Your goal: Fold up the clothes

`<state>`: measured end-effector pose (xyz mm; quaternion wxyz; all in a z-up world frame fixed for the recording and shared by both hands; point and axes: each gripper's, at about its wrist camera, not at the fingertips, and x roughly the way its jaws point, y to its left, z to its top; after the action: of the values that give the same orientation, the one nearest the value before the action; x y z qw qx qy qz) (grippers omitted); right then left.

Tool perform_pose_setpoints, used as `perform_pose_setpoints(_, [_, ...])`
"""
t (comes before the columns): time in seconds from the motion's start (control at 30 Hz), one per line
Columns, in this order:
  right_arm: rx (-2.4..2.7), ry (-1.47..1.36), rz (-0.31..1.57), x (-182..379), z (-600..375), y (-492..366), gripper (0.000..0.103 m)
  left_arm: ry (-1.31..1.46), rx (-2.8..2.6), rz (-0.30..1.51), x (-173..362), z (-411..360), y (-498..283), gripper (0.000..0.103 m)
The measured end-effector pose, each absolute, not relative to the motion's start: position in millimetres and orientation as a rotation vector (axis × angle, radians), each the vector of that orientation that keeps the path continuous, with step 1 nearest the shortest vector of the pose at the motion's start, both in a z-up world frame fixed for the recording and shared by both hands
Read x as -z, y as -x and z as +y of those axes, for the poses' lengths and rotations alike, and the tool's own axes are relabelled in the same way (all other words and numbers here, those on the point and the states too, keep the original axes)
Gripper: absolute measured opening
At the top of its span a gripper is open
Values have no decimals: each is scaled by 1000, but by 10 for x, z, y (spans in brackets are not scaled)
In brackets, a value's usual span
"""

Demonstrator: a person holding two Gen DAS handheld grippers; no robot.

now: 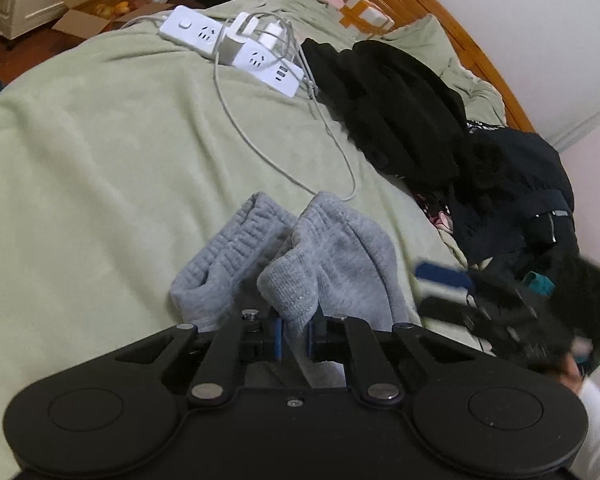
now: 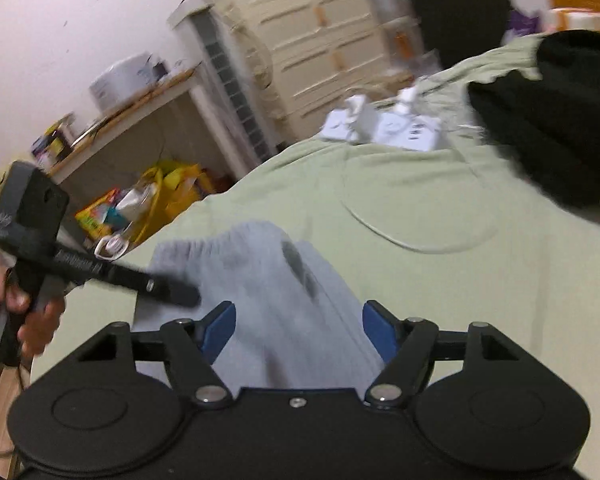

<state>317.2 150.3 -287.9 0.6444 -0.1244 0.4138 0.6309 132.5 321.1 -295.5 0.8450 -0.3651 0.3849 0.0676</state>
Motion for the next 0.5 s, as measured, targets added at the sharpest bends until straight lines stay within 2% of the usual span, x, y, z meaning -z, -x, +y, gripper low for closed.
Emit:
perform_pose_setpoints(0.13, [-1509,262,1042,2975,1902,-3278,71,749,-143,810,2971,3217,-1318,13])
perform_pose_setpoints(0.17, [-1512,267,1059,2999,1954,-3278,62,746,-141,812,2973,3223,-1315,13])
perform_pose_setpoints(0.2, [-1516,272,1076,3024,2006,-3279,48,742,-140,815,2970,3227,-1316,13])
perform_pose_setpoints(0.23, [-1521,283,1091,3047,2063,-3276,17,737,-143,821,2961,3226,-1312,13])
perform_pose_setpoints(0.37, [-1564,304,1076,3023,2171,-3195,15,721,-179,851,2858,3182,-1178,17])
perform_pose_setpoints(0.5, [-1567,320,1068,3074,2218,-3170,13,715,-229,854,2821,3185,-1035,30])
